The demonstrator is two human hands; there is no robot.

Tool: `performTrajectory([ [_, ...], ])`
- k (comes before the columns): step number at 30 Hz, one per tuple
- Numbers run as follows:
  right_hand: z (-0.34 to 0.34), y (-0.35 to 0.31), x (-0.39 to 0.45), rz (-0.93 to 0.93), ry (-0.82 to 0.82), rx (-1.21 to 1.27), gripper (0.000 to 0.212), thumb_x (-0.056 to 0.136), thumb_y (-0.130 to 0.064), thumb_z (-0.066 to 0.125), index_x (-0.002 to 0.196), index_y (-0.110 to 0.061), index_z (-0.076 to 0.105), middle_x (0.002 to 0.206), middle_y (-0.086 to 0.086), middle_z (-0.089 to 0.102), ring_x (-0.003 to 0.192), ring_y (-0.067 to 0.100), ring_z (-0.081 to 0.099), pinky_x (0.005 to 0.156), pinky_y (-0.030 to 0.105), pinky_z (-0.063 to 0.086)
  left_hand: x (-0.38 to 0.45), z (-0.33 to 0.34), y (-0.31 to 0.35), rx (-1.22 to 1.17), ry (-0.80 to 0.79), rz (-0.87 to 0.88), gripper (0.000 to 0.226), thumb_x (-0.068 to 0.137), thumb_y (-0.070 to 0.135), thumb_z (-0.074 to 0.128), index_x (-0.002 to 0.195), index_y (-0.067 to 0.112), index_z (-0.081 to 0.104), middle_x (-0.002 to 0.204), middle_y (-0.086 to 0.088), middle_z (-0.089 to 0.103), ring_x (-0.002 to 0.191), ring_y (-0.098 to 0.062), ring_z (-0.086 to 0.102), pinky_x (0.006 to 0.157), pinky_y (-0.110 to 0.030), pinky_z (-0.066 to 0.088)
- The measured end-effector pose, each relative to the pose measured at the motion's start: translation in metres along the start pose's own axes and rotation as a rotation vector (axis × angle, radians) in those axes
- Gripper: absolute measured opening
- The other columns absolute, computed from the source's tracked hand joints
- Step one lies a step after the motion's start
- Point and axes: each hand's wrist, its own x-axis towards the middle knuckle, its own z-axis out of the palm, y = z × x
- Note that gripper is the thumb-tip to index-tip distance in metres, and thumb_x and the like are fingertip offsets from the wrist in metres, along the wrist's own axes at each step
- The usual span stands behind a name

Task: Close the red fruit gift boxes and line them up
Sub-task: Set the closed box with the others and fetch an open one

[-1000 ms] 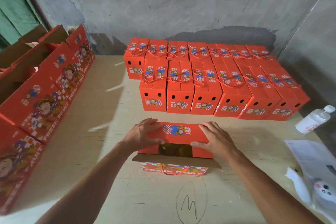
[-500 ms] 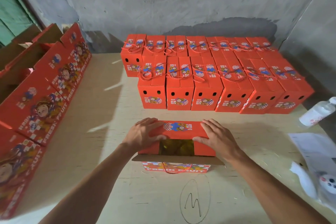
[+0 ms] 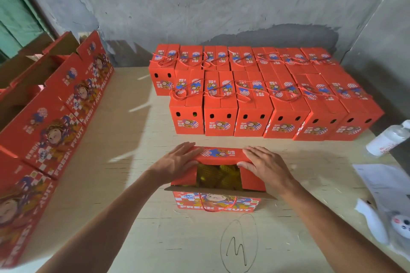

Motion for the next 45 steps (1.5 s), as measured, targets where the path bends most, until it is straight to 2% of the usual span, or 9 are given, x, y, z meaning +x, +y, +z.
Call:
performTrajectory([
  [7, -0.002, 0.003, -0.012, -0.021, -0.014, 0.098, 0.05, 0.094, -0.035, 0.073, 0.129, 0.0, 0.069, 0.131, 0.015, 0.068, 0.121, 0.027, 0.068, 0.095, 0.041, 0.06, -0.014, 0.004, -0.014, 0.059, 0.059, 0.121, 0.06, 0.112, 0.032, 0.037, 0.162, 0.008, 0.015, 0.169, -0.013, 0.019, 0.157, -0.018, 0.006, 0.128, -0.03, 0.009],
  [14, 0.002, 0.003, -0.029, 0.03, -0.081, 0.271, 0.053, 0.107, -0.032, 0.053, 0.153, -0.005, 0.045, 0.16, 0.006, 0.04, 0.151, 0.018, 0.034, 0.121, 0.036, 0.037, -0.023, 0.005, -0.014, 0.143, 0.19, 0.241, 0.056, 0.107, 0.019, 0.046, 0.15, -0.014, 0.034, 0.155, -0.03, 0.038, 0.148, -0.036, 0.033, 0.12, -0.045, 0.032],
  [19, 0.004, 0.002, -0.031, 0.108, 0.037, 0.366, 0.044, 0.096, -0.02, 0.073, 0.136, -0.004, 0.064, 0.145, 0.01, 0.059, 0.139, 0.025, 0.053, 0.105, 0.046, 0.054, -0.023, -0.001, -0.011, -0.015, 0.123, 0.071, 0.057, 0.109, 0.032, 0.044, 0.158, 0.006, 0.031, 0.154, -0.019, 0.047, 0.15, -0.03, 0.036, 0.119, -0.045, 0.039],
  [22, 0.011, 0.0, -0.034, 0.107, 0.14, 0.369, 0.04, 0.085, -0.014, 0.083, 0.123, -0.003, 0.074, 0.132, 0.012, 0.068, 0.126, 0.028, 0.064, 0.091, 0.048, 0.061, -0.028, 0.001, -0.008, -0.179, 0.208, -0.042, 0.052, 0.102, 0.031, 0.062, 0.152, 0.022, 0.048, 0.149, -0.002, 0.057, 0.145, -0.021, 0.045, 0.111, -0.04, 0.046],
  [27, 0.022, -0.002, -0.036, 0.077, 0.253, 0.322, 0.039, 0.076, -0.01, 0.091, 0.112, -0.001, 0.078, 0.121, 0.015, 0.073, 0.115, 0.03, 0.07, 0.084, 0.047, 0.064, -0.031, 0.009, -0.003, -0.258, 0.282, -0.066, 0.024, 0.099, 0.021, 0.068, 0.121, 0.012, 0.073, 0.147, 0.005, 0.058, 0.139, -0.018, 0.053, 0.11, -0.043, 0.048],
  [32, 0.029, -0.007, -0.038, 0.063, 0.347, 0.271, 0.038, 0.068, -0.007, 0.094, 0.103, -0.001, 0.081, 0.111, 0.011, 0.077, 0.107, 0.03, 0.074, 0.073, 0.044, 0.066, -0.032, 0.013, 0.003, -0.187, 0.35, -0.009, 0.021, 0.101, 0.02, 0.063, 0.107, 0.003, 0.074, 0.14, -0.004, 0.064, 0.132, -0.022, 0.059, 0.103, -0.041, 0.054],
  [35, 0.029, -0.008, -0.038, 0.082, 0.363, 0.315, 0.036, 0.068, -0.004, 0.094, 0.102, 0.0, 0.081, 0.11, 0.012, 0.077, 0.106, 0.032, 0.074, 0.075, 0.046, 0.065, -0.032, 0.015, 0.005, -0.233, 0.39, -0.023, 0.039, 0.102, 0.036, 0.054, 0.107, 0.002, 0.073, 0.136, -0.003, 0.067, 0.129, -0.02, 0.062, 0.105, -0.037, 0.053],
  [39, 0.029, -0.007, -0.038, 0.077, 0.337, 0.363, 0.029, 0.075, -0.001, 0.09, 0.103, 0.0, 0.08, 0.111, 0.014, 0.076, 0.109, 0.035, 0.072, 0.082, 0.049, 0.064, -0.029, 0.02, 0.001, -0.294, 0.356, -0.114, 0.018, 0.098, 0.023, 0.064, 0.095, 0.006, 0.069, 0.137, 0.001, 0.066, 0.124, -0.024, 0.063, 0.097, -0.046, 0.055],
  [45, 0.03, 0.002, -0.043, 0.078, 0.262, 0.416, 0.031, 0.099, -0.028, 0.061, 0.111, -0.007, 0.08, 0.124, 0.006, 0.073, 0.126, 0.025, 0.064, 0.097, 0.043, 0.059, -0.024, 0.017, -0.001, -0.264, 0.263, -0.119, 0.033, 0.098, 0.037, 0.055, 0.113, 0.008, 0.063, 0.134, -0.006, 0.062, 0.122, -0.028, 0.057, 0.1, -0.05, 0.05],
])
